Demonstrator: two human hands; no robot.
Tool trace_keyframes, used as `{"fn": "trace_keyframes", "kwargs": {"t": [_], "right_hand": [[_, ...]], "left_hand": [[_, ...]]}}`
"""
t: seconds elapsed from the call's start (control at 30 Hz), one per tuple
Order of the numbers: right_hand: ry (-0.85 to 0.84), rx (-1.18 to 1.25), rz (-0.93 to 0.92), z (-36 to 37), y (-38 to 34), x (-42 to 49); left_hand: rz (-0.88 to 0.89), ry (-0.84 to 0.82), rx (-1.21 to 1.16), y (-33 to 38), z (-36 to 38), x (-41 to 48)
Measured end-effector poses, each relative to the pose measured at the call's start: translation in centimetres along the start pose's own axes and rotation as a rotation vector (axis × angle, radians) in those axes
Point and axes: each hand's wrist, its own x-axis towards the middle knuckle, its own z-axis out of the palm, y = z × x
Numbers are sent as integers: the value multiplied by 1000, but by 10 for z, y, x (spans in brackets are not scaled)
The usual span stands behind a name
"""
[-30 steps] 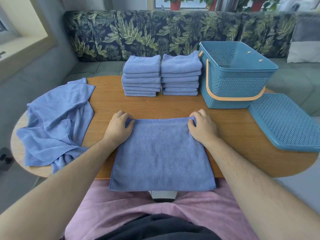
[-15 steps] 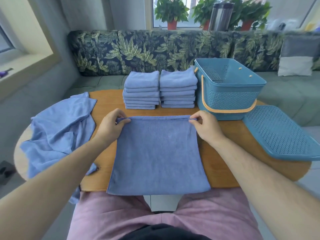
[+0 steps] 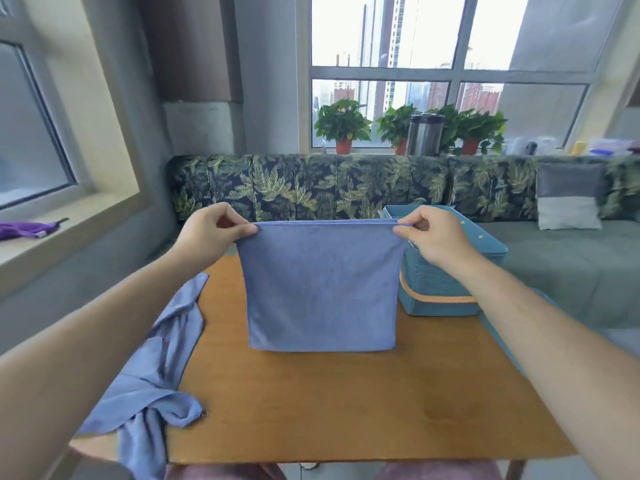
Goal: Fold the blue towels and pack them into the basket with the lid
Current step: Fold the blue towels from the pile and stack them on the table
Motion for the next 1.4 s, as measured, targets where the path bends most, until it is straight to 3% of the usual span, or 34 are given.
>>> {"fn": "trace_keyframes", "kwargs": {"t": [0.23,0.4,0.63,0.8,0.97,1.1,1.27,1.4], "right_hand": [[-214,10,-26,-61,-58,-4],[-235,5,-54,-82,-91,-9],[-284,-97,96,-61,-68,-5],[-209,-6,190,-24,-36,-8],[5,19,91,-8,-18,-4],[35,-32,65,-7,-9,-26],[-193,-25,107,9,37,-82],[-418,0,223,29,93,-139]], "left_hand": [[132,-81,4,46,-48,-3],[161,-112,157,69,-66,-2],[44,-91,261,50,-38,-2],[-51,-84,184,22,-11,5],[-21,-16,50,26,-6,9],[27,-29,75,24,-9,-7],[-51,-133,130,-20,6,-66],[-186,-326,177,-66,25,-129]]}}
